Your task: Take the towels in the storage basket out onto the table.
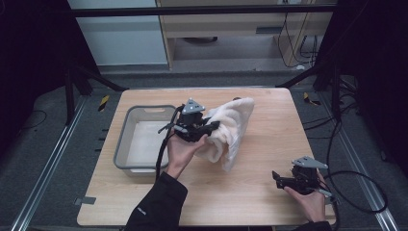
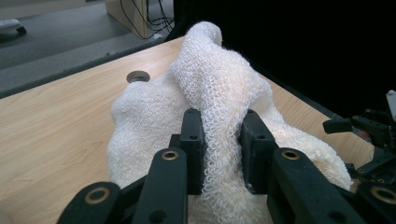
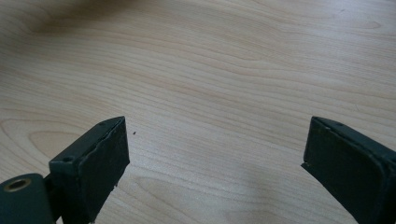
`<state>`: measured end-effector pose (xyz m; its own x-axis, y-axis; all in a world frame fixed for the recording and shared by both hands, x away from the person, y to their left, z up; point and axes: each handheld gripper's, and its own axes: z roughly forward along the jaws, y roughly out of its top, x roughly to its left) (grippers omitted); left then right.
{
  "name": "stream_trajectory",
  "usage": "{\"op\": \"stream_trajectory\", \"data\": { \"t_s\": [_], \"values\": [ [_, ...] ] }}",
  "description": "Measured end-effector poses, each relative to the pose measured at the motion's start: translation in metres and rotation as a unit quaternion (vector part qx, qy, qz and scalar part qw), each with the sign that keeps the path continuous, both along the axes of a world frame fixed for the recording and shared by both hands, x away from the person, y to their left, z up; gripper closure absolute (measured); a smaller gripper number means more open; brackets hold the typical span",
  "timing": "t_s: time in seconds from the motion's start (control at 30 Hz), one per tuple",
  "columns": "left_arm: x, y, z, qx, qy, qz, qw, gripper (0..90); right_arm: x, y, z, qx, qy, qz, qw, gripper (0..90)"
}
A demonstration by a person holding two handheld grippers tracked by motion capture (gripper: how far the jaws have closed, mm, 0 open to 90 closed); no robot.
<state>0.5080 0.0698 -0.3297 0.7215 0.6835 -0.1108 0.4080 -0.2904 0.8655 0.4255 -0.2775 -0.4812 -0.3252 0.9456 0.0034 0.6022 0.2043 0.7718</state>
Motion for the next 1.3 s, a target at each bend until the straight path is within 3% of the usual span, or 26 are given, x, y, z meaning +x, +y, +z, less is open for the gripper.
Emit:
{"op": "stream_trajectory", "data": {
  "t_s": [0.17, 0.57, 0.9, 1.3],
  "values": [
    [0.002, -0.011, -0.012, -0.003, 0.004, -0.001, 1.0, 73.5, 0.0, 0.0, 0.0, 0.0, 0.001, 0.0, 1.0, 6.7],
    [0.004, -0.03, -0.041, 0.013, 0.022, -0.004, 0.9997, 73.0, 0.0, 0.0, -0.001, 0.001, 0.001, -0.001, 1.0, 6.9],
    [0.001, -0.031, -0.067, 0.038, 0.036, 0.009, 0.9986, 70.2, 0.0, 0.0, -0.002, -0.004, 0.004, 0.003, 1.0, 6.9],
    [-0.002, -0.031, -0.087, 0.055, 0.05, 0.016, 0.9971, 64.3, 0.001, 0.0, -0.003, -0.01, 0.005, 0.004, 0.9999, 6.9]
  ]
}}
